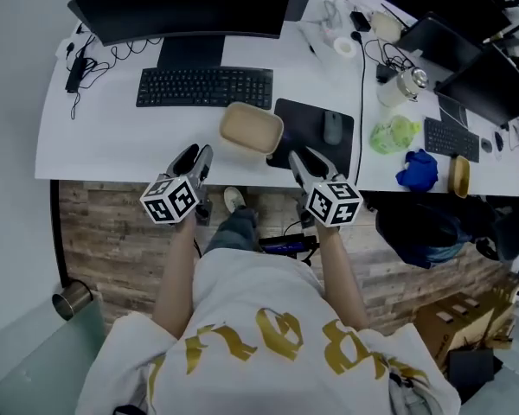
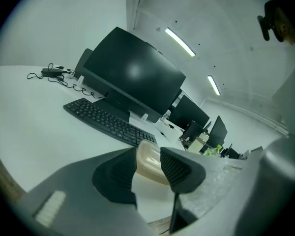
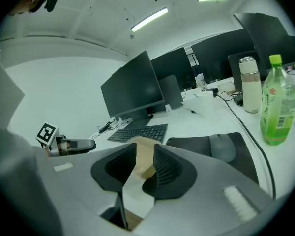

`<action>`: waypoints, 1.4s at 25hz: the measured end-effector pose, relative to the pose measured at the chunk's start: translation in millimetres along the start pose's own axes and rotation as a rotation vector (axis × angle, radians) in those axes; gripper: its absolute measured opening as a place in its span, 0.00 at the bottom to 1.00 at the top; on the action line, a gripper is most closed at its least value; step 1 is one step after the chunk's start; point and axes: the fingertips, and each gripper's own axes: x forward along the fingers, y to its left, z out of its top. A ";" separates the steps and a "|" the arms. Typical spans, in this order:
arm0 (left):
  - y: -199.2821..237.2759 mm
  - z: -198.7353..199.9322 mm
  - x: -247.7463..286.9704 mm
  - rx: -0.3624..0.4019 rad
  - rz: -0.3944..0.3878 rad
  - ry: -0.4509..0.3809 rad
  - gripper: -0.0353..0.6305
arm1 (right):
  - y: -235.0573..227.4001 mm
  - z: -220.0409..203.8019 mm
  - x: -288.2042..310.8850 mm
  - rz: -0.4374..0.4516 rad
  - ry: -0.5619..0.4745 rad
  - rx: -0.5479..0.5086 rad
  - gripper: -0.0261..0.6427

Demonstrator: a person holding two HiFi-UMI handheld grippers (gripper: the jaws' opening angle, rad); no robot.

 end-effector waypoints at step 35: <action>26.9 -29.7 83.5 -0.107 -0.139 0.190 0.19 | -41.7 -13.9 104.0 -0.142 0.099 0.052 0.14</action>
